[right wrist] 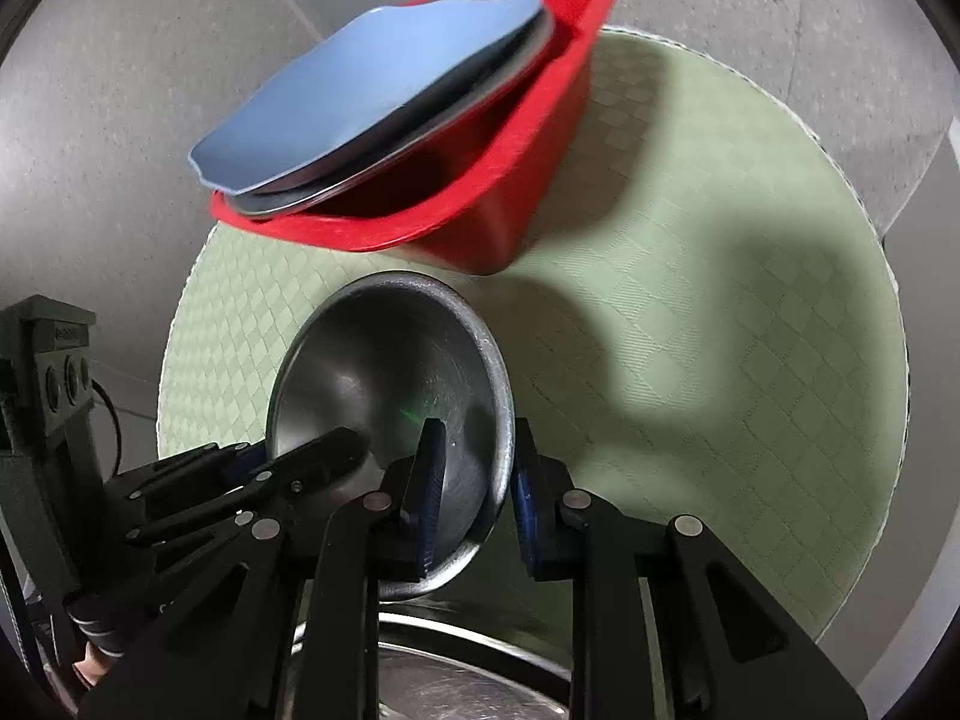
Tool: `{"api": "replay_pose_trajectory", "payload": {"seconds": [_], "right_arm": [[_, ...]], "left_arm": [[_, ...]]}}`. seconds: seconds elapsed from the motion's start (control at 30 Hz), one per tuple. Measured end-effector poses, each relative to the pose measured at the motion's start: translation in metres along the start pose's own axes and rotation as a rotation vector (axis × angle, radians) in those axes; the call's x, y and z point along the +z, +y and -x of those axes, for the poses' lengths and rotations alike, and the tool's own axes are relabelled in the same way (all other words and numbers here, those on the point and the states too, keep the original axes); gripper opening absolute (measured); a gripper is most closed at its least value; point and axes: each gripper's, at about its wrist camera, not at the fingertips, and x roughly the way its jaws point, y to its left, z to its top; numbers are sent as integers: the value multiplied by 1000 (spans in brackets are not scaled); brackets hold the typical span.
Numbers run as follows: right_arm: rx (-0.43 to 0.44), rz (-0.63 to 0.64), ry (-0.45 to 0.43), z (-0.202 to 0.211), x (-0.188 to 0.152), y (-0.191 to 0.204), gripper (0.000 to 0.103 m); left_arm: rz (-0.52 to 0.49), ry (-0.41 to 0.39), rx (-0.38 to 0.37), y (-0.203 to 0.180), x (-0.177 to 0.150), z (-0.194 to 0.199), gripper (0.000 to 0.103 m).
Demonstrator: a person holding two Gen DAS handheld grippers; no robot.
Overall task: Organize plates and bowls
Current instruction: 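Grasp the rim of the small steel bowl with the right tool and lift, then lower the small steel bowl into the stacked steel bowls and release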
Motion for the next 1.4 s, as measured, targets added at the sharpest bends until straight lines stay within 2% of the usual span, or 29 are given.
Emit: {"api": "replay_pose_trajectory", "payload": {"seconds": [0.43,0.63,0.9,1.17,1.4], "right_arm": [[33,56,-76,27,-16,63,21],[18,55,-148,54,-33,91,21],[-41,-12,-264,107,-70,88,21],[-122,-139,-322,140,-118,53,21],[-175,-237,-312,141,-148,21,21]], "left_arm": [[-23,-134,19,20,-17,79,13],[-95,-194,3,10,-39,122,13],[-245,-228,-63,-21,-79,155,13],[-412,-165,-117,-60,-108,136,13],[-484,-104,-120,-79,-96,103,14]]}}
